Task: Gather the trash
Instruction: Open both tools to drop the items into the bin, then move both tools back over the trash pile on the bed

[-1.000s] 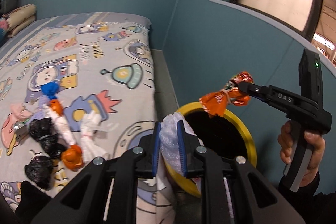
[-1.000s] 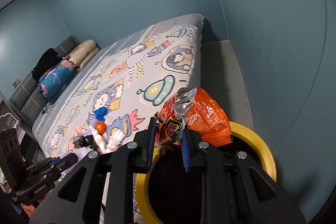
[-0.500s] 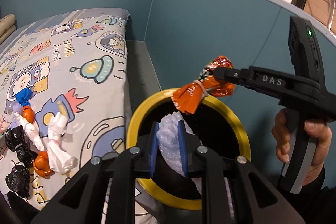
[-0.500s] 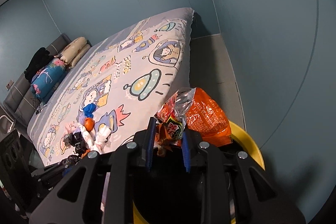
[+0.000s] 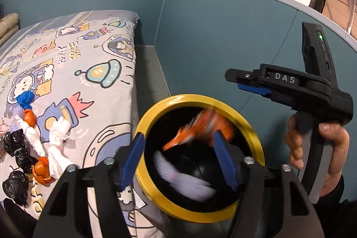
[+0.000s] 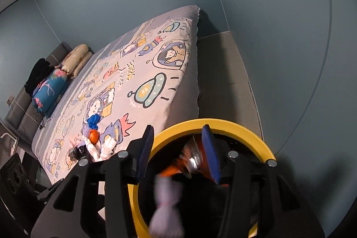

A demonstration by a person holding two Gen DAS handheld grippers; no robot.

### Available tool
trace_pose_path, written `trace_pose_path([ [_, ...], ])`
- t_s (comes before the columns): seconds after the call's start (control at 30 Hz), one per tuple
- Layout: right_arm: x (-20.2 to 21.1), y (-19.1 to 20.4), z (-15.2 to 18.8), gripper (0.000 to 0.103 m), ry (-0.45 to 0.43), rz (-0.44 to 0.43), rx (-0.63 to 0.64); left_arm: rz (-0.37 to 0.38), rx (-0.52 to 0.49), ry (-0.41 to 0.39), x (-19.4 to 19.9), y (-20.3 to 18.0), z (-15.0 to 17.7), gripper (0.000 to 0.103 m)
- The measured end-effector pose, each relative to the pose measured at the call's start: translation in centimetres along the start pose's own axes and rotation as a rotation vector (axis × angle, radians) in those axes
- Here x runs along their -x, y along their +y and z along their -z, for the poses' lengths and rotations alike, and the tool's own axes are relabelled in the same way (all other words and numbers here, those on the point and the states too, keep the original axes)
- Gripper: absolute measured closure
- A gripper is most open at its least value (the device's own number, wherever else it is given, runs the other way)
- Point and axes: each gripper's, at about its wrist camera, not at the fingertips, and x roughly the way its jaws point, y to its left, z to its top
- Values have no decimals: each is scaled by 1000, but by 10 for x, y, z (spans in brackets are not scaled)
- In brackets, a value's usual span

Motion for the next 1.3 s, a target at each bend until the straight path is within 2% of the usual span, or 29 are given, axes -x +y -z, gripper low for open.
trace_pose_path([
  [0.07, 3, -1, -1, 60, -11, -2, -7, -6, 14, -9, 4, 5, 0, 36],
  [0.27, 8, 2, -2, 55, -27, -37, 0, -43, 62, -30, 17, 27, -2, 32],
  [0.43, 9, 20, -1, 49, -34, -78, 38, -100, 107, -67, 37, 50, -2, 25],
  [0.63, 6, 57, 1, 42, -30, -152, 118, -174, 157, -105, 61, 80, 2, 19],
  [0.87, -10, 103, 7, 40, 8, -231, 197, -267, 213, -136, 92, 121, 14, 16],
  [1.3, -54, 186, 28, 37, 109, -296, 338, -408, 327, -123, 118, 193, 50, 15],
])
